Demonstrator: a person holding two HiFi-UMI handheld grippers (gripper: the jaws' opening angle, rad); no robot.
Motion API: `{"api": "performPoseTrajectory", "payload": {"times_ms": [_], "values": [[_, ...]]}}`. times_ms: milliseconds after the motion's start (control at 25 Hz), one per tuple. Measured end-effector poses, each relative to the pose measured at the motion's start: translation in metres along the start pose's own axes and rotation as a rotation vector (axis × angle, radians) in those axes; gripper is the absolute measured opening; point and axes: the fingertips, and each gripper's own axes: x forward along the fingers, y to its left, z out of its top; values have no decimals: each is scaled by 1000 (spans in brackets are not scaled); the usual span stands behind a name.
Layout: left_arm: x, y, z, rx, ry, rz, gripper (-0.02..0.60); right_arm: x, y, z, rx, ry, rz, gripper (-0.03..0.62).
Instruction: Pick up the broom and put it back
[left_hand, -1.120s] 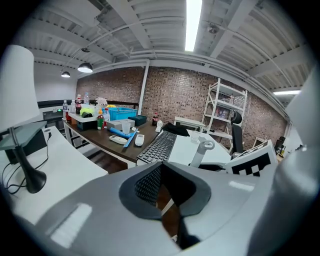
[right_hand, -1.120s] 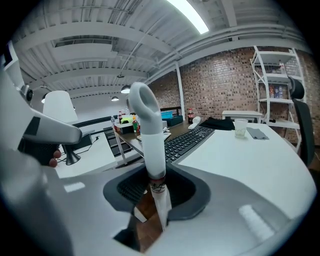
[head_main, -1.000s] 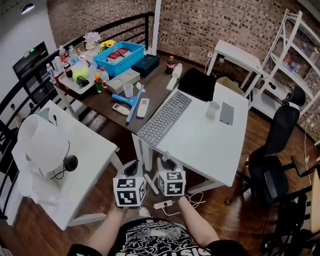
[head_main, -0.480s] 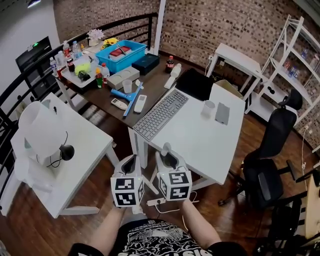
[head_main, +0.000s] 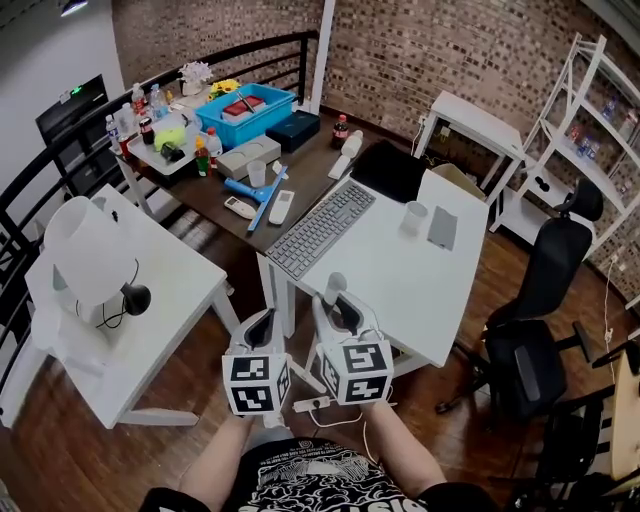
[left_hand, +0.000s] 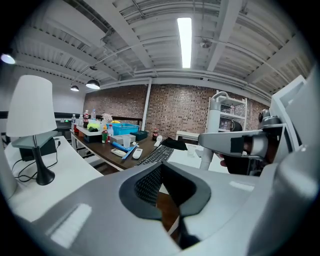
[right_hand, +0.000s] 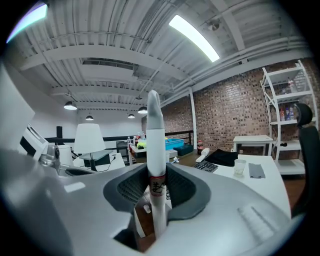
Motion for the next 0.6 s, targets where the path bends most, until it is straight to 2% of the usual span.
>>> {"api": "performPoseTrajectory", "payload": {"times_ms": [600], "values": [[2, 12, -8, -2, 25, -9, 5, 18, -1, -29, 32, 32, -24, 100]]}}
